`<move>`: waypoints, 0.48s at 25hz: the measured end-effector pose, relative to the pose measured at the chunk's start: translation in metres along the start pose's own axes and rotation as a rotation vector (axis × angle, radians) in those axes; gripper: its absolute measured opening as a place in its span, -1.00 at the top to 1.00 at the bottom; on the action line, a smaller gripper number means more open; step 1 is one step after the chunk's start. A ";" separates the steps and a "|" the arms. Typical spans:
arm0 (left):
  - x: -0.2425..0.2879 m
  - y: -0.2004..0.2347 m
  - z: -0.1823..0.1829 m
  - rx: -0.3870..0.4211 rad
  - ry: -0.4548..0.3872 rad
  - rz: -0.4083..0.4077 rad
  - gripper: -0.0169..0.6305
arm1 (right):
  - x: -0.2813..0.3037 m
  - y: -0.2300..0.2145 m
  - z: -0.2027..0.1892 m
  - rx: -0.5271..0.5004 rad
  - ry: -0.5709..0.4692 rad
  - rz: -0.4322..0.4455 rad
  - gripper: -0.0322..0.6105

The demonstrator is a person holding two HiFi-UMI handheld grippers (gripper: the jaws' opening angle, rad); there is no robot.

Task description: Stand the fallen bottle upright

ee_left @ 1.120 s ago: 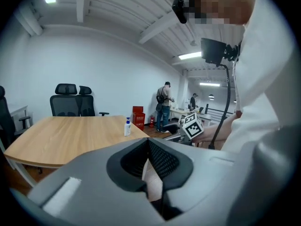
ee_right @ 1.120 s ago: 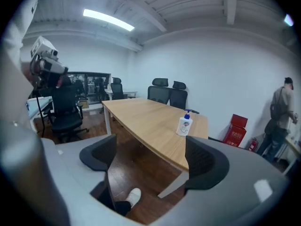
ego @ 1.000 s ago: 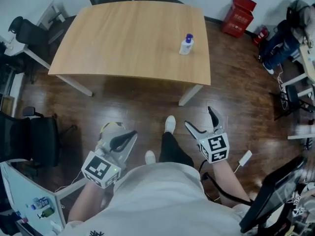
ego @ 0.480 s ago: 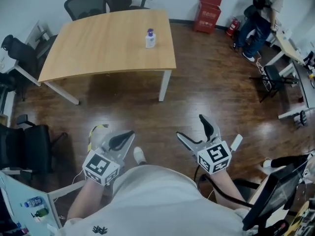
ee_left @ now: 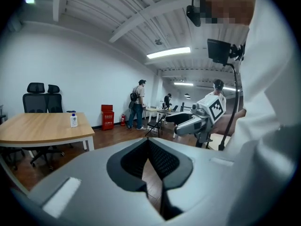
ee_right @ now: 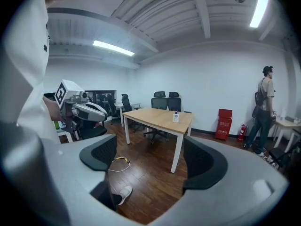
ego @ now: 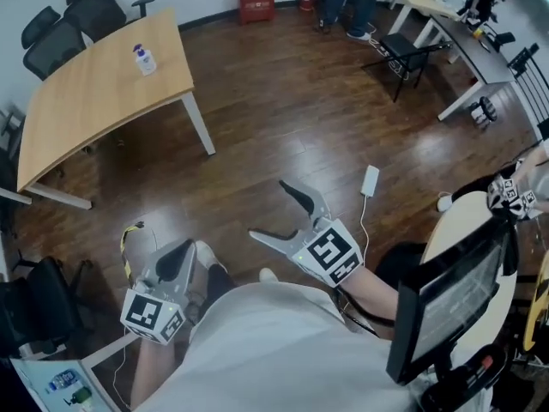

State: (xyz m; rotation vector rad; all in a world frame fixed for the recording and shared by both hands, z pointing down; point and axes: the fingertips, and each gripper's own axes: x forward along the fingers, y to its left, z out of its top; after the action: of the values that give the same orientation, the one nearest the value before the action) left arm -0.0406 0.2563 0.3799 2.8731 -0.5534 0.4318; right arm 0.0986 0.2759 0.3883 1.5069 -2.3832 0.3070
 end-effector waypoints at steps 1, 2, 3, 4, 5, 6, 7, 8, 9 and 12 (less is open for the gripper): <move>-0.001 -0.008 -0.004 -0.001 0.008 -0.001 0.95 | -0.008 0.002 -0.002 0.000 -0.004 0.001 -0.50; -0.002 -0.016 -0.007 -0.002 0.014 -0.003 0.95 | -0.016 0.004 -0.005 0.001 -0.007 0.002 -0.50; -0.003 -0.023 -0.010 -0.001 0.019 -0.006 0.95 | -0.022 0.006 -0.007 0.001 -0.010 0.002 -0.50; -0.004 -0.029 -0.012 0.001 0.024 -0.010 0.95 | -0.028 0.009 -0.009 0.002 -0.011 0.001 -0.50; -0.005 -0.035 -0.014 0.004 0.028 -0.014 0.95 | -0.034 0.011 -0.011 0.003 -0.013 0.000 -0.50; -0.007 -0.040 -0.015 0.007 0.030 -0.016 0.95 | -0.038 0.014 -0.012 0.004 -0.016 0.000 -0.50; -0.008 -0.044 -0.015 0.012 0.032 -0.017 0.95 | -0.042 0.017 -0.013 0.004 -0.020 0.000 -0.50; -0.008 -0.048 -0.015 0.017 0.033 -0.019 0.95 | -0.046 0.019 -0.014 0.003 -0.024 -0.001 -0.50; -0.008 -0.051 -0.016 0.020 0.032 -0.022 0.95 | -0.049 0.020 -0.015 0.000 -0.028 -0.005 -0.50; -0.007 -0.059 -0.015 0.028 0.026 -0.025 0.95 | -0.057 0.020 -0.016 -0.004 -0.036 -0.022 -0.49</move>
State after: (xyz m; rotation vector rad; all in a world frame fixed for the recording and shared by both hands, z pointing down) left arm -0.0279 0.3164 0.3846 2.8930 -0.5103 0.4756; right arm 0.1058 0.3377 0.3826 1.5487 -2.3909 0.2717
